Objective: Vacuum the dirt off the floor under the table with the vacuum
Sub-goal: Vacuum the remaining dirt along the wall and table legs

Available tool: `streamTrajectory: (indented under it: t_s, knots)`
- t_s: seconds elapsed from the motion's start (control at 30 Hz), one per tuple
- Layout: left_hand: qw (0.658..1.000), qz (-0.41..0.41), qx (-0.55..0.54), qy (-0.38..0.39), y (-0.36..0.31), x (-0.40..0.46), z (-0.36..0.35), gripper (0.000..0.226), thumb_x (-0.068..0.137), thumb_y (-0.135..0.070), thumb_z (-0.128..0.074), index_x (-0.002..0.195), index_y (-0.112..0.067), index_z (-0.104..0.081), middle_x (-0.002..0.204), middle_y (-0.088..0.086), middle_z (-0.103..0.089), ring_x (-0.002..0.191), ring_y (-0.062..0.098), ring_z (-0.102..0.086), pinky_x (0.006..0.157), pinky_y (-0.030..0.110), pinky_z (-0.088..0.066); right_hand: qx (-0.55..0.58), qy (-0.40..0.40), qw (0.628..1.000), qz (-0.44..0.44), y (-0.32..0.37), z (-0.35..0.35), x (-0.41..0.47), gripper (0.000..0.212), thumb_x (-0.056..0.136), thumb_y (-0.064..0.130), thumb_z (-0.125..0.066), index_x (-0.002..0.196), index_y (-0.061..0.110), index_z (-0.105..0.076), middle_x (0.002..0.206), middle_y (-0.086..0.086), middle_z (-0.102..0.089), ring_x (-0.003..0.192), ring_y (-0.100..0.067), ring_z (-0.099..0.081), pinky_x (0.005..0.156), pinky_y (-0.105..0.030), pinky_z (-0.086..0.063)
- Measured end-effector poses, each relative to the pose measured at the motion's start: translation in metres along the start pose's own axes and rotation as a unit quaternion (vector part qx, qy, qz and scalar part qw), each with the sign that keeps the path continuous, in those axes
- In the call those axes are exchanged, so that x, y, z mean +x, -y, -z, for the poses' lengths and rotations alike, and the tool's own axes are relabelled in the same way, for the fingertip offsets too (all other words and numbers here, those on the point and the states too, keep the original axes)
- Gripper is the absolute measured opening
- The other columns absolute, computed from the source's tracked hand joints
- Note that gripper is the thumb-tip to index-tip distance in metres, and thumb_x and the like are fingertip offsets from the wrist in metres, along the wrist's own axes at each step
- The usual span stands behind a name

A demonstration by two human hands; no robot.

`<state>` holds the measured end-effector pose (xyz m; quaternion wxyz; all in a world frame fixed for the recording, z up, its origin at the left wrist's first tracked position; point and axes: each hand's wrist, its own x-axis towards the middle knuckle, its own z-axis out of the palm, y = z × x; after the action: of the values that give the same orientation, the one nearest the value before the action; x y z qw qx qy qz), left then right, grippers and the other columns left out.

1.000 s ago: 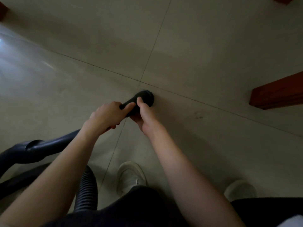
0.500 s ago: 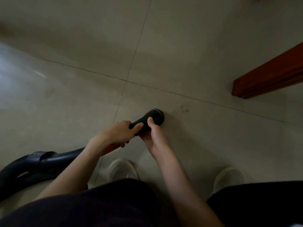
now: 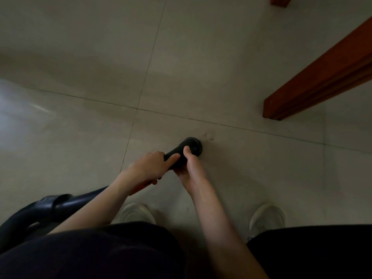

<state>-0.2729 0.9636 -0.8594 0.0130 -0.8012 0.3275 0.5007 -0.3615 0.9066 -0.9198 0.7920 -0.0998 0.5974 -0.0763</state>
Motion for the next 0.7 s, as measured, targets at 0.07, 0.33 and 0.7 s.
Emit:
streamTrajectory:
  t_s: [0.07, 0.33, 0.7]
  knots:
    - [1.0, 0.002, 0.0, 0.0, -0.003, 0.002, 0.0, 0.057, 0.095, -0.058, -0.024, 0.101, -0.01, -0.054, 0.071, 0.003, -0.061, 0.049, 0.01, -0.058, 0.056, 0.021, -0.045, 0.002, 0.001, 1.0, 0.0, 0.004, 0.002, 0.0, 0.049, 0.095, 0.033, -0.056, 0.129, -0.001, -0.052, 0.121, -0.019, -0.062, 0.105, -0.031, -0.063, 0.068, -0.033, -0.055]
    - [1.0, 0.004, 0.011, -0.014, -0.018, 0.007, 0.0, 0.059, 0.095, -0.058, -0.023, 0.103, -0.009, -0.055, 0.071, 0.003, -0.062, 0.05, 0.01, -0.059, 0.055, 0.021, -0.045, -0.019, -0.007, 1.0, 0.0, 0.019, 0.006, 0.005, 0.054, 0.092, 0.036, -0.059, 0.132, 0.002, -0.048, 0.121, -0.018, -0.061, 0.104, -0.031, -0.063, 0.066, -0.033, -0.055]
    - [0.999, -0.001, 0.017, -0.033, -0.034, 0.02, 0.01, 0.063, 0.095, -0.058, -0.022, 0.105, -0.007, -0.057, 0.072, 0.004, -0.063, 0.051, 0.012, -0.06, 0.065, 0.026, -0.052, -0.024, -0.018, 0.999, 0.026, 0.041, -0.001, 0.013, 0.058, 0.091, 0.034, -0.062, 0.137, 0.005, -0.043, 0.123, -0.017, -0.06, 0.103, -0.031, -0.063, 0.058, -0.031, -0.054]
